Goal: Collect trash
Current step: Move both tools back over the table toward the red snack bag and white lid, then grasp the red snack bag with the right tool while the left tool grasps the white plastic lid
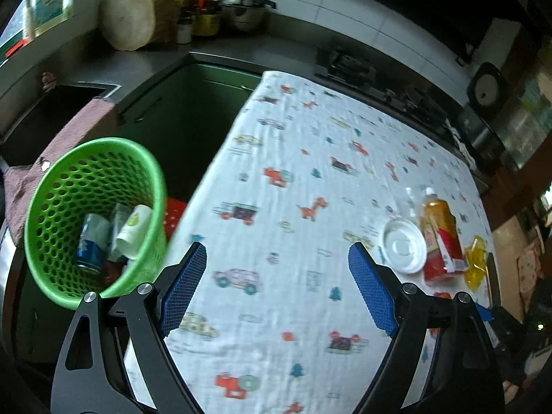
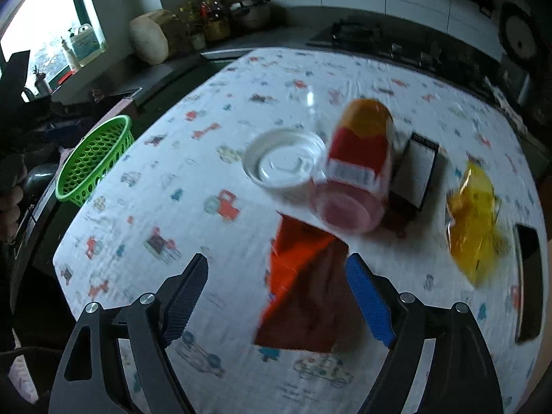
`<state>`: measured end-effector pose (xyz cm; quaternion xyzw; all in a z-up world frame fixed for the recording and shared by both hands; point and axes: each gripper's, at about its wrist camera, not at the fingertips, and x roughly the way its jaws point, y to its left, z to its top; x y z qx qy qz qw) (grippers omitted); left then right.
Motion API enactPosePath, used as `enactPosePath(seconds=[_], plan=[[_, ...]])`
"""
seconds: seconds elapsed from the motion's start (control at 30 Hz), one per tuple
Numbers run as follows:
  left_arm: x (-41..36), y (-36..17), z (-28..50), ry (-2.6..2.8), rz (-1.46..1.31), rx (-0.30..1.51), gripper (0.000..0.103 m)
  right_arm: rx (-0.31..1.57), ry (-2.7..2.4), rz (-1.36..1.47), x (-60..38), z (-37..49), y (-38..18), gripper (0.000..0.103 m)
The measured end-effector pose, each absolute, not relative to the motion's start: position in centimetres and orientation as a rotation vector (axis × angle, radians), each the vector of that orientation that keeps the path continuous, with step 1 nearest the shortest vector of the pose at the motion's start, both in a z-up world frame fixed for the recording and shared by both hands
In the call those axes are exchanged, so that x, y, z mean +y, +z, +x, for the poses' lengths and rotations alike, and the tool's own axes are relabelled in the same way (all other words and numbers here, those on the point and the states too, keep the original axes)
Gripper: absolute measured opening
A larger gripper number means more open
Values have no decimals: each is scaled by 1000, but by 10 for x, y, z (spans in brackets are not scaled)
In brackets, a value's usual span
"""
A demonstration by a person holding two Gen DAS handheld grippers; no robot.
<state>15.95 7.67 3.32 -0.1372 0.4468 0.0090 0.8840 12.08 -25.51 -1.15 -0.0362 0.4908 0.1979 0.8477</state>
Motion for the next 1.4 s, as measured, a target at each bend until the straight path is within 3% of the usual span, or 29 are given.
enactPosePath(seconds=[0.63, 1.33, 1.4], plan=[[4, 20, 188, -35, -201, 998, 84, 1037, 488, 126, -305, 133, -19, 79], [-68, -12, 212, -146, -36, 1059, 83, 1114, 565, 85, -284, 140, -48, 61], [-75, -17, 213, -168, -20, 1070, 87, 1118, 571, 81, -284, 140, -49, 60]])
